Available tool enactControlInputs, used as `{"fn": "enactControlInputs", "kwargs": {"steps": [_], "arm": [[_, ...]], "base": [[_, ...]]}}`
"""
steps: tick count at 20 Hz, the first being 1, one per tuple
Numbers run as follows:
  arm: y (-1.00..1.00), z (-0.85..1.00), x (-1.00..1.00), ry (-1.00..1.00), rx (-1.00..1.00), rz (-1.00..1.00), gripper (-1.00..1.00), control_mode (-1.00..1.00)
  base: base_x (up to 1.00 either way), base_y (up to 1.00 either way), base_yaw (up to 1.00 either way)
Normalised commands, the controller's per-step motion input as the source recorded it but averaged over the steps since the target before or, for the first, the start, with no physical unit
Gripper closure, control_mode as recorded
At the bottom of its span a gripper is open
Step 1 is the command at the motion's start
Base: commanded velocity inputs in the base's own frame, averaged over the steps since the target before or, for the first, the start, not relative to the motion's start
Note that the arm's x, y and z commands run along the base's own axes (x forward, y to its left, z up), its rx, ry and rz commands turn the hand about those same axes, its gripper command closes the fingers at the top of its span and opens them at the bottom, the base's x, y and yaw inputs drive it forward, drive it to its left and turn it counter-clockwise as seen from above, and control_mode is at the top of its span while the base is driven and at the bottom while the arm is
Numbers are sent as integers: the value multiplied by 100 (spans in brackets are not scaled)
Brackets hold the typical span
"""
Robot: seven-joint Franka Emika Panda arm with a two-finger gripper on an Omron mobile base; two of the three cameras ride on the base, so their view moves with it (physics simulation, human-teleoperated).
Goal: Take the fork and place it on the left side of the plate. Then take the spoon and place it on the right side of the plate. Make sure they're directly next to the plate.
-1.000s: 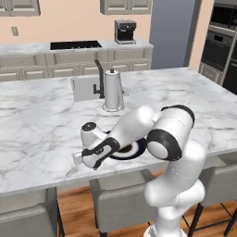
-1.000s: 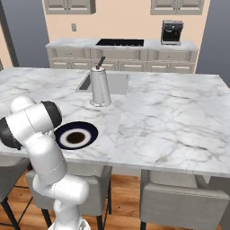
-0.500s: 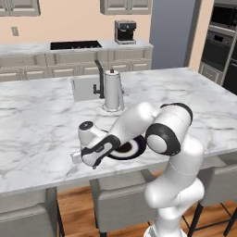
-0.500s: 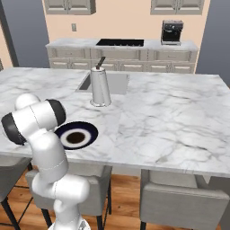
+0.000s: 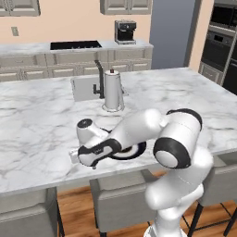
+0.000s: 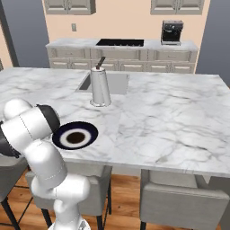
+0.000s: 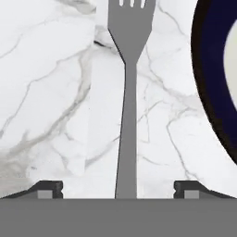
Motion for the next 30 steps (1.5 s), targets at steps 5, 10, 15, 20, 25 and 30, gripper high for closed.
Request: {"fn": "enactControlInputs", "kwargs": {"steps": [5,10,15,20,25,30], "arm": [[-19,77,-56,-3,6,-5,-100,-100],[-22,86,-59,-9,2,-1,-100,-100],[-36,98,-74,-15,1,0,-100,-100],[-65,93,-68,-11,2,1,-100,-100],[-80,60,-90,-3,4,2,-100,-100],[-85,12,-98,0,2,4,-100,-100]], "base": [[0,0,0],[0,0,0],[0,0,0],[0,0,0],[0,0,0],[0,0,0]]}}
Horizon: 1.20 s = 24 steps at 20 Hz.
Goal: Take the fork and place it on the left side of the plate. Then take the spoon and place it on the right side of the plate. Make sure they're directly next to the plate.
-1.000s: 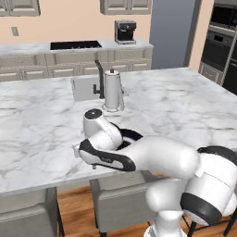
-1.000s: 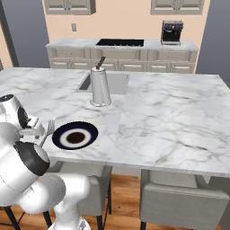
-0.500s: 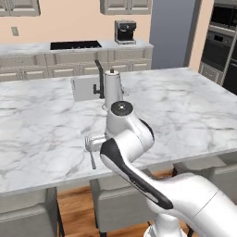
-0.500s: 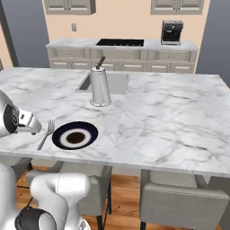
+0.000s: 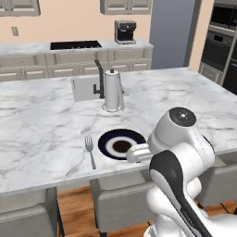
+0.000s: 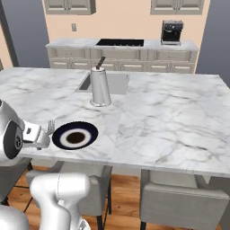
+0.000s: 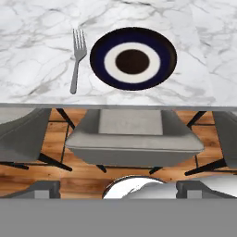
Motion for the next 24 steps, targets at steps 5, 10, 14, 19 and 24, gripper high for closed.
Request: {"fn": "enactControlInputs", "kwargs": {"steps": [5,10,14,19,24], "arm": [[-23,-48,-32,6,0,-2,-100,-100],[-43,-19,-40,-2,1,4,-100,-100],[-78,-5,-78,-6,4,0,-100,-100],[0,0,0,0,0,0,-100,100],[0,0,0,0,0,0,-100,100]], "base": [[0,0,0],[0,0,0],[0,0,0],[-69,-79,0],[-91,-79,-12]]}}
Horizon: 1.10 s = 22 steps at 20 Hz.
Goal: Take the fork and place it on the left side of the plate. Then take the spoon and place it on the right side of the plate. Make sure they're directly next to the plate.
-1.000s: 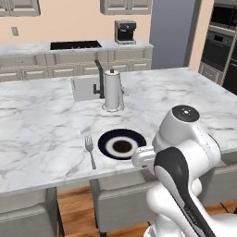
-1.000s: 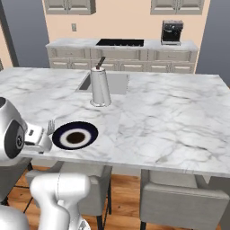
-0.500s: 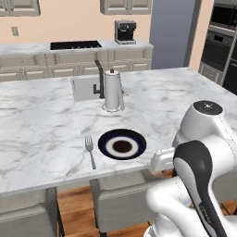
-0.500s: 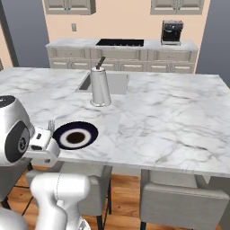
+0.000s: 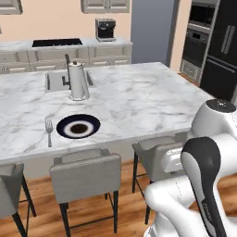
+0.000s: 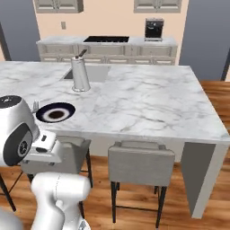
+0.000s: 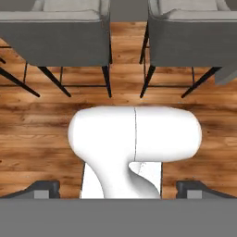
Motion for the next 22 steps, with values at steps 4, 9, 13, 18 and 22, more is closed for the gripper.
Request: {"fn": "enactControlInputs", "kwargs": {"steps": [4,9,13,18,22], "arm": [[0,0,0,0,0,0,-100,100],[0,0,0,0,0,0,-100,100],[0,0,0,0,0,0,-100,100],[0,0,0,0,0,0,-100,100],[0,0,0,0,0,0,-100,100]], "base": [[-36,-61,-41],[-4,-32,-62],[0,-31,-68],[32,-64,-55],[62,-91,-37]]}}
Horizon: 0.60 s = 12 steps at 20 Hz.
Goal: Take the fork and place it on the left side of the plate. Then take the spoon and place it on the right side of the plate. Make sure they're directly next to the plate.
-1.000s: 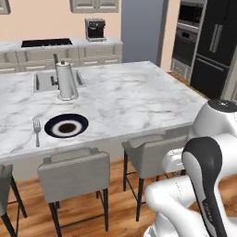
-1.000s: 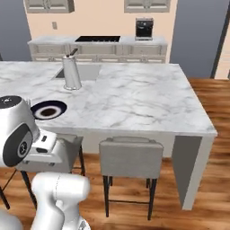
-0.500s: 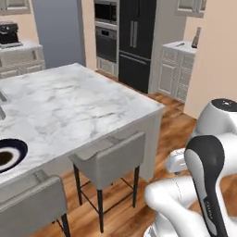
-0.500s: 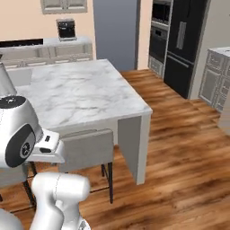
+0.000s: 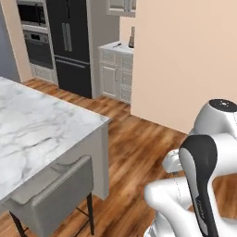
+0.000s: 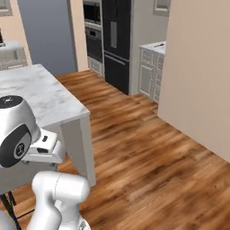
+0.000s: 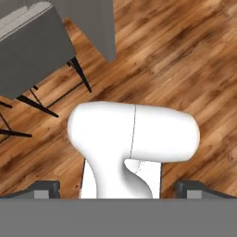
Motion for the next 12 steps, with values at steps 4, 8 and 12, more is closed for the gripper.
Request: {"fn": "enactControlInputs", "kwargs": {"steps": [4,8,12], "arm": [[0,0,0,0,0,0,-100,100],[0,0,0,0,0,0,-100,100],[0,0,0,0,0,0,-100,100]], "base": [[86,-80,-28],[100,-65,-14],[100,-57,-2]]}}
